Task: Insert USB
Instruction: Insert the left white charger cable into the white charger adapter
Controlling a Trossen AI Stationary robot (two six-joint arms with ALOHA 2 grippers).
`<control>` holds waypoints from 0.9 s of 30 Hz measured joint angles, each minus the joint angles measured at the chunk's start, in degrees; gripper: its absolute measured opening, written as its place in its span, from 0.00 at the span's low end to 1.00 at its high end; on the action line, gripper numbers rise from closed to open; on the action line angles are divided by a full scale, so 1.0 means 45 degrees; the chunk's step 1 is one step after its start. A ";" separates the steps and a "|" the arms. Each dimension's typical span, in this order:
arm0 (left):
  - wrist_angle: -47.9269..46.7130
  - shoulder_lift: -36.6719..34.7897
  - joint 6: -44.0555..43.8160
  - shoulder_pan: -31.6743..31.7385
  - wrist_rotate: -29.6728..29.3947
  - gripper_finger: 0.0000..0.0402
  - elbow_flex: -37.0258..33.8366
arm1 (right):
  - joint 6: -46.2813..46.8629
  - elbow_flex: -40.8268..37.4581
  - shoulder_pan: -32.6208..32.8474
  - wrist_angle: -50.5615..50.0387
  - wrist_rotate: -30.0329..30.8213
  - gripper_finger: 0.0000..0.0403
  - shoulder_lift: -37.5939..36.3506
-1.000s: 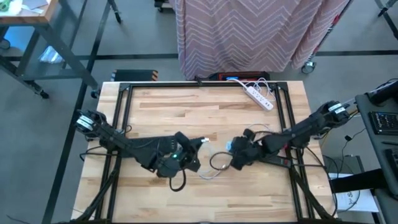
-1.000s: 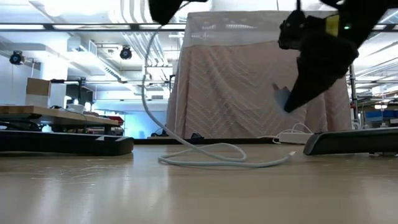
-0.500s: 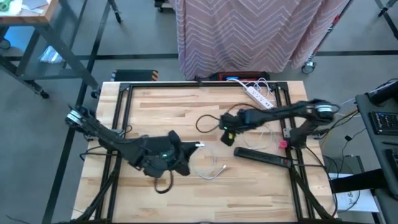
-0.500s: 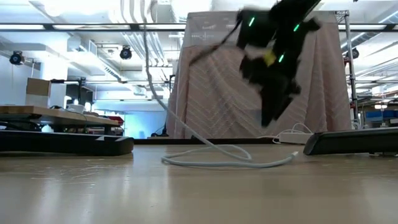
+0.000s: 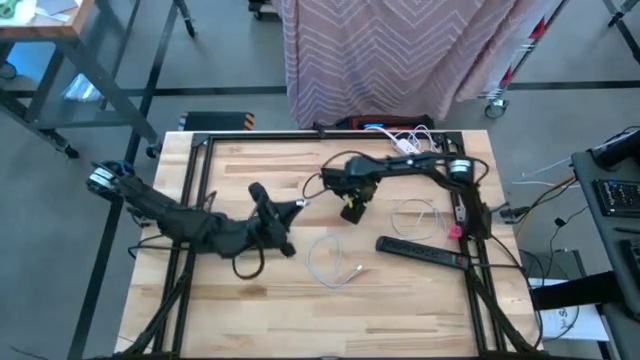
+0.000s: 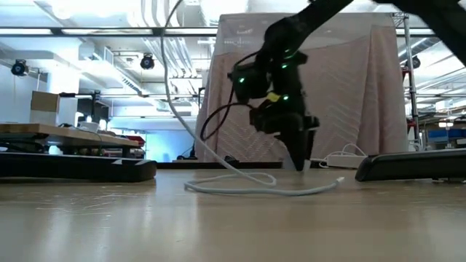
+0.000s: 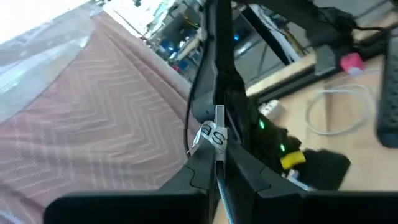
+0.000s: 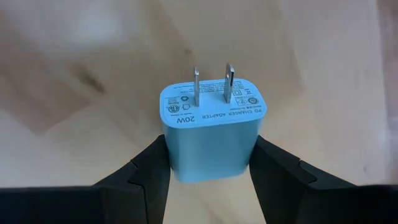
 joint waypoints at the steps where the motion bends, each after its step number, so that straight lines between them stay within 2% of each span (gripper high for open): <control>1: 0.0452 -0.0061 0.0309 0.0266 0.0249 0.02 -0.0157 | -0.0066 0.0443 -0.0149 -0.0369 -0.0107 0.42 0.0292; 5: 0.2169 -0.0175 0.1324 0.1343 0.1221 0.02 -0.0744 | 0.0103 0.1780 -0.0713 -0.1781 -0.0842 0.42 0.1411; 8: 0.2745 -0.0171 0.1861 0.1930 0.2028 0.02 -0.0803 | 0.1190 0.2142 -0.0922 -0.2635 -0.1095 0.42 0.1951; 10: 0.2836 -0.0181 0.1995 0.2287 0.2530 0.02 -0.0684 | 0.2034 0.2174 -0.0942 -0.3169 -0.1790 0.43 0.2170; 12: 0.3103 -0.0181 0.2027 0.2577 0.3166 0.02 -0.0494 | 0.3190 0.2155 -0.0849 -0.3399 -0.2433 0.44 0.2235; 16: 0.3561 -0.0214 0.1535 0.2925 0.4847 0.02 -0.0330 | 0.7192 0.2385 -0.0689 -0.3264 -0.3036 0.44 0.2256; 19: 0.3443 -0.0214 0.1643 0.2951 0.5104 0.02 -0.0345 | 0.7056 0.2654 -0.0749 -0.2858 -0.3560 0.46 0.2305; 27: 0.3111 -0.0232 0.1748 0.2888 0.4773 0.02 -0.0384 | 0.6094 0.2693 -0.0745 -0.2683 -0.3258 0.59 0.2273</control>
